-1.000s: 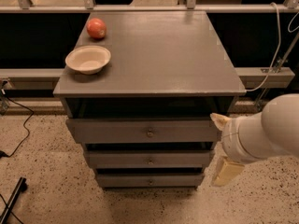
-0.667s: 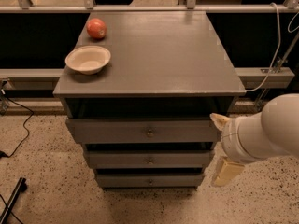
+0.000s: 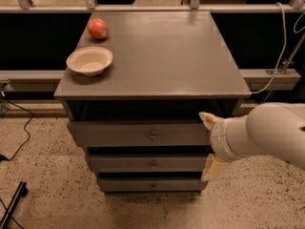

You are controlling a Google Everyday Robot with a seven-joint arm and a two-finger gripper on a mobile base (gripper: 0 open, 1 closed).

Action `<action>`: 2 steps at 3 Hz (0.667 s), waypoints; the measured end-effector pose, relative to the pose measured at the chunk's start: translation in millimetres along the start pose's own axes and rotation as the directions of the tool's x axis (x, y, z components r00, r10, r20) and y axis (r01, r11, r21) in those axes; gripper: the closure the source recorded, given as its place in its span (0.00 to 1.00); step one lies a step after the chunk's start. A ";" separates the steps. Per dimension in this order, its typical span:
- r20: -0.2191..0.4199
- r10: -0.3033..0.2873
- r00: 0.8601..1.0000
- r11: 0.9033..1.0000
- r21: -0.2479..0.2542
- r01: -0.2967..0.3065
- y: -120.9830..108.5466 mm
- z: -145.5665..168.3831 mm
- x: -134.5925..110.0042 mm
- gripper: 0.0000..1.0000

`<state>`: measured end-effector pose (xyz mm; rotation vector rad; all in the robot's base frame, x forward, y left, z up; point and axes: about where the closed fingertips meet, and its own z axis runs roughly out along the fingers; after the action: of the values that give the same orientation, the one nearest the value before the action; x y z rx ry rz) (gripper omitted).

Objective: Open top drawer

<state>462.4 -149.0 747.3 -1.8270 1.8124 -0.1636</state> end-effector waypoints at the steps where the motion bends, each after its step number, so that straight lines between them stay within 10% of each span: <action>1: 0.040 -0.042 0.998 0.999 0.021 0.041 -17.2 39.4 -2.8 0.00; 2: 0.065 -0.065 0.996 0.998 0.022 0.064 -24.5 59.9 -4.2 0.00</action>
Offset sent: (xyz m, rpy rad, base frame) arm 0.0681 0.0261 -0.0554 0.0466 -0.0497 0.1103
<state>511.2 -128.9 709.6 -1.8566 1.7024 -0.1436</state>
